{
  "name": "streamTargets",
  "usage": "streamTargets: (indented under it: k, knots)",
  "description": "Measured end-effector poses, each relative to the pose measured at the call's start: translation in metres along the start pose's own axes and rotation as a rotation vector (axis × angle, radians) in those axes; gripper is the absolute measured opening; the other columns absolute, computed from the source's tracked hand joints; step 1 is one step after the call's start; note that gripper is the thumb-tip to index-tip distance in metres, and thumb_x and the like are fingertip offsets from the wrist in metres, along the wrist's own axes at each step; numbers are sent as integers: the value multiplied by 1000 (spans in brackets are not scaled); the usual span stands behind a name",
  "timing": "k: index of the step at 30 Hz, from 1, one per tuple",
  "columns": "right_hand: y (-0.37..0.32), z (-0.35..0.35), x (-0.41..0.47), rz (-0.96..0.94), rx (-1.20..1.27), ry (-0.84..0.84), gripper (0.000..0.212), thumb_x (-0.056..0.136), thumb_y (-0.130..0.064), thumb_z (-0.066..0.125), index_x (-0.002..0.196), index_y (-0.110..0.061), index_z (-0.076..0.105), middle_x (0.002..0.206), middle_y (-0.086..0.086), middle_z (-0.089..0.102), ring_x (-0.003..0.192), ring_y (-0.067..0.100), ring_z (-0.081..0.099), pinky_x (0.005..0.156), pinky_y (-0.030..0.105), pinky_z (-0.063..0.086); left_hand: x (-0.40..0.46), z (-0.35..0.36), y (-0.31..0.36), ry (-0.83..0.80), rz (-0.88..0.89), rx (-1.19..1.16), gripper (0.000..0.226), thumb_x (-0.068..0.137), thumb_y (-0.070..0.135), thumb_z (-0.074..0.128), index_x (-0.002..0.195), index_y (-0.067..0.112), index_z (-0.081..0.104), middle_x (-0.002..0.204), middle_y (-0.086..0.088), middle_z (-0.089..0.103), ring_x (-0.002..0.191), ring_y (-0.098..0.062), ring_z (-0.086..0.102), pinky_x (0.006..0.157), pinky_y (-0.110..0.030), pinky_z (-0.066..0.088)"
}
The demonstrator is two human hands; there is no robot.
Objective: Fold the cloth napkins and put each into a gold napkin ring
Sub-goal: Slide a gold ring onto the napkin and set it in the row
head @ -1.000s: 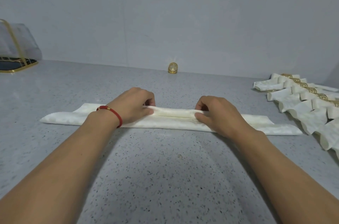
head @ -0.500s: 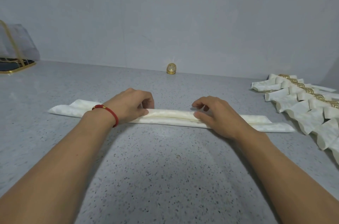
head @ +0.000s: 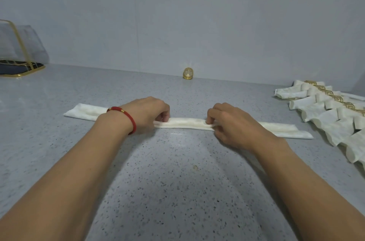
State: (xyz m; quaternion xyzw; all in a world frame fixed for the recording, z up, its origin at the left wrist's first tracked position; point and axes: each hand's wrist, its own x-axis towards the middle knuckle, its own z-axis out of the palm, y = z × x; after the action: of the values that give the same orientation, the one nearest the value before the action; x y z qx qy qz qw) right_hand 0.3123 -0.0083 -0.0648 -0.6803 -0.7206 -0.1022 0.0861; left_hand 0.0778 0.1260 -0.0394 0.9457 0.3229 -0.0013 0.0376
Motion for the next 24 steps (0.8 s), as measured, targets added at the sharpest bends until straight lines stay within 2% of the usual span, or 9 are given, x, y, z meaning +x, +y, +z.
streamTargets:
  k: [3,5,8,12,13,15,17,20,24]
  knots:
    - [-1,-8,-4,3,44,-45,16,93,-29,56,106,-28,64,106,-10,55,99,13,49,80,38,50,0,-3,1,80,-23,-112,12,92,20,61,85,28,66,85,10,63,79,-13,60,64,-24,43]
    - [-3,-13,-4,-5,36,-40,17,95,-37,54,102,-28,67,102,-10,56,95,12,51,78,37,50,1,0,3,149,-49,-187,14,94,29,63,80,26,65,78,8,62,76,-14,59,60,-24,39]
    - [-8,-16,-5,-22,-18,-59,24,96,-44,52,89,-27,67,92,-10,57,81,12,54,68,34,51,4,5,7,121,-99,-216,10,92,38,67,96,29,66,88,7,64,85,-15,61,68,-28,43]
    - [-14,-19,14,69,23,41,47,99,-50,47,71,-16,63,75,3,62,67,20,57,55,32,43,9,9,8,81,-110,-201,10,92,33,67,96,24,67,90,7,62,87,-14,60,71,-27,44]
    - [-17,-18,23,120,82,94,48,101,-52,44,77,-15,65,80,4,65,73,21,60,60,33,46,10,8,10,84,-106,-185,10,93,32,67,96,23,67,90,8,61,87,-14,59,72,-27,45]
    - [-29,-9,39,209,184,47,53,101,-60,35,113,-19,66,115,3,64,104,22,60,89,43,50,10,8,11,77,-115,-165,10,94,31,66,96,21,65,91,7,60,88,-15,58,75,-29,46]
    - [-41,15,44,248,157,-141,72,99,-71,19,149,-25,42,152,8,41,140,27,38,114,57,29,11,9,11,61,-119,-157,12,95,31,64,97,20,64,93,5,61,89,-16,58,78,-29,47]
    - [-44,39,41,240,109,-256,78,97,-74,5,161,-31,16,169,8,12,157,26,2,122,64,2,11,10,10,24,-142,-119,15,97,39,59,97,24,63,95,6,62,96,-17,56,88,-36,46]
    - [-42,37,40,240,115,-271,82,96,-77,6,163,-30,8,171,6,4,158,25,-9,123,63,-6,4,2,6,-63,-181,-224,20,95,47,58,98,28,63,98,6,66,93,-15,61,89,-37,51]
